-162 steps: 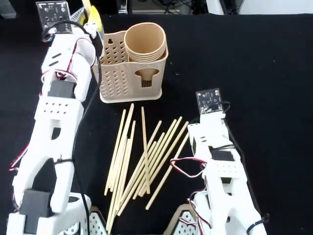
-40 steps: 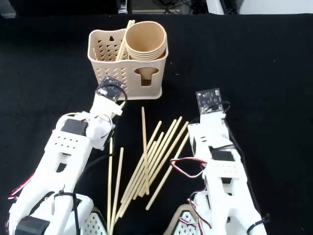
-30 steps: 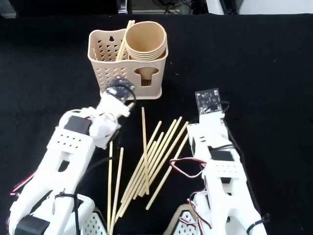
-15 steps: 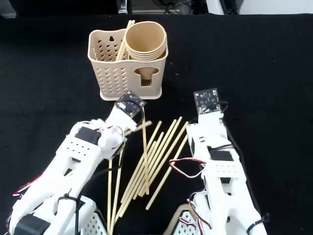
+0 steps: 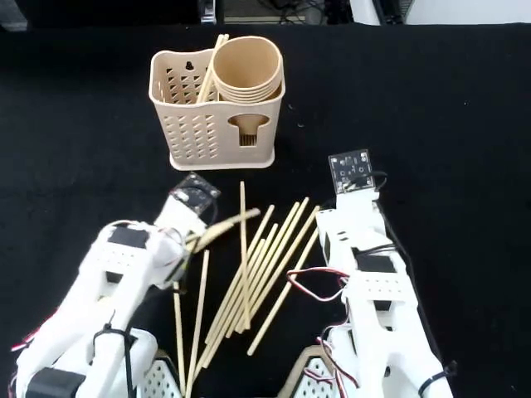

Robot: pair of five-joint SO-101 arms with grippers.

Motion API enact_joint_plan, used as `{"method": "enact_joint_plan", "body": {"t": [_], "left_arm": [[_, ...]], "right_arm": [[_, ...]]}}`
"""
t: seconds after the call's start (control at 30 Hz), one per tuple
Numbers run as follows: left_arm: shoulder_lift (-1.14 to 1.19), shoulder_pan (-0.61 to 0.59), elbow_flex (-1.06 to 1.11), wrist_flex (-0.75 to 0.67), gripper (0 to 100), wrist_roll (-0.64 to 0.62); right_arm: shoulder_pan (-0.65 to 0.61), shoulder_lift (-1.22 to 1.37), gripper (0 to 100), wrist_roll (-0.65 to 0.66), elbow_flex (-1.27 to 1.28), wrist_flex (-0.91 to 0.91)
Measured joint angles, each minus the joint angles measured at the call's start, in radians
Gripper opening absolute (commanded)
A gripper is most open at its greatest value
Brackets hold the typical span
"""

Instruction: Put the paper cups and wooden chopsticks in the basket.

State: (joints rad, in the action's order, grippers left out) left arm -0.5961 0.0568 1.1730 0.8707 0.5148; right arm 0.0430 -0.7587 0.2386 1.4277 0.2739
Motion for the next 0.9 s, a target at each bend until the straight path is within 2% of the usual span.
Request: {"method": "enact_joint_plan", "body": {"t": [0.23,0.37,0.5,0.73,0.9], "left_arm": [[-0.002,-0.054,0.026,0.0,14,0.046],[-0.002,-0.054,0.026,0.0,4,0.046],[-0.002,-0.008,0.026,0.0,5,0.048],[-0.002,0.114,0.02,0.0,3,-0.031],[-0.002,0.133,-0.005,0.025,3,-0.046]], "right_arm": [[0.0,0.0,2.0,0.0,0.0,0.0],[0.0,0.0,2.0,0.0,0.0,0.0],[0.0,0.0,2.0,0.0,0.0,0.0],[0.0,0.0,2.0,0.0,0.0,0.0],[0.0,0.0,2.0,0.0,0.0,0.0]]}}
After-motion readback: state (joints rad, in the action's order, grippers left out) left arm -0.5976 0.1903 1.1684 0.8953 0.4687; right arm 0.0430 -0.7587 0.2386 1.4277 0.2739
